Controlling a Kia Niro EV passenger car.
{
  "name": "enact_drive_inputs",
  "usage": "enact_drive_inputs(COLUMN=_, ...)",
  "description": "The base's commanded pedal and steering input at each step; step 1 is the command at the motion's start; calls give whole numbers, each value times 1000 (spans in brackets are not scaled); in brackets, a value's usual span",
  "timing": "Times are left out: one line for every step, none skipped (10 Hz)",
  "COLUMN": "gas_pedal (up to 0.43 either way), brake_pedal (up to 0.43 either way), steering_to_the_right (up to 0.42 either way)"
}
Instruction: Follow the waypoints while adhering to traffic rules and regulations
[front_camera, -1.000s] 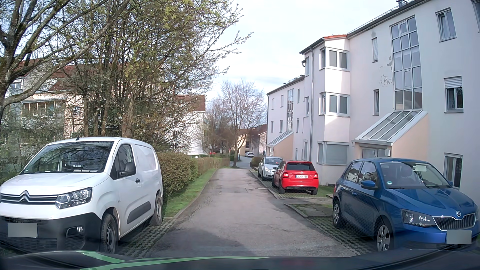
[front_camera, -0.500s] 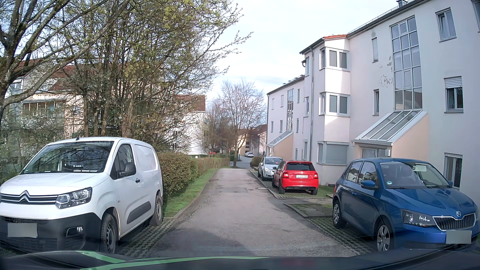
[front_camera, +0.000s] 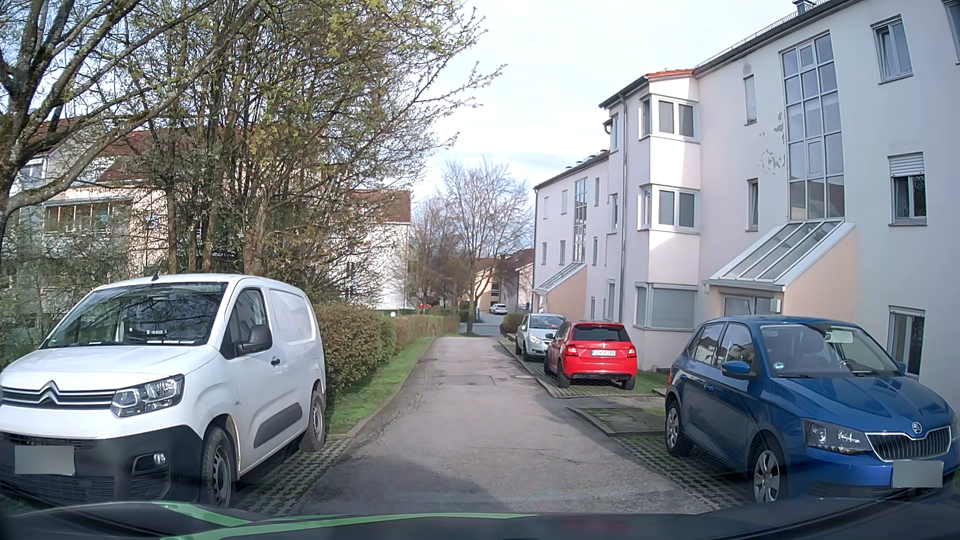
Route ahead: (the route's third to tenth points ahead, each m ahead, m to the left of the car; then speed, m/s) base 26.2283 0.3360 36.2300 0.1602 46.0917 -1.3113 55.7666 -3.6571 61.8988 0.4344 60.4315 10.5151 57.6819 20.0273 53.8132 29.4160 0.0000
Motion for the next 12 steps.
enact_drive_inputs(gas_pedal=0, brake_pedal=293, steering_to_the_right=9)
enact_drive_inputs(gas_pedal=0, brake_pedal=293, steering_to_the_right=9)
enact_drive_inputs(gas_pedal=0, brake_pedal=293, steering_to_the_right=9)
enact_drive_inputs(gas_pedal=0, brake_pedal=293, steering_to_the_right=9)
enact_drive_inputs(gas_pedal=0, brake_pedal=293, steering_to_the_right=9)
enact_drive_inputs(gas_pedal=0, brake_pedal=293, steering_to_the_right=8)
enact_drive_inputs(gas_pedal=0, brake_pedal=293, steering_to_the_right=9)
enact_drive_inputs(gas_pedal=0, brake_pedal=280, steering_to_the_right=9)
enact_drive_inputs(gas_pedal=0, brake_pedal=280, steering_to_the_right=9)
enact_drive_inputs(gas_pedal=0, brake_pedal=274, steering_to_the_right=9)
enact_drive_inputs(gas_pedal=0, brake_pedal=244, steering_to_the_right=9)
enact_drive_inputs(gas_pedal=0, brake_pedal=189, steering_to_the_right=9)
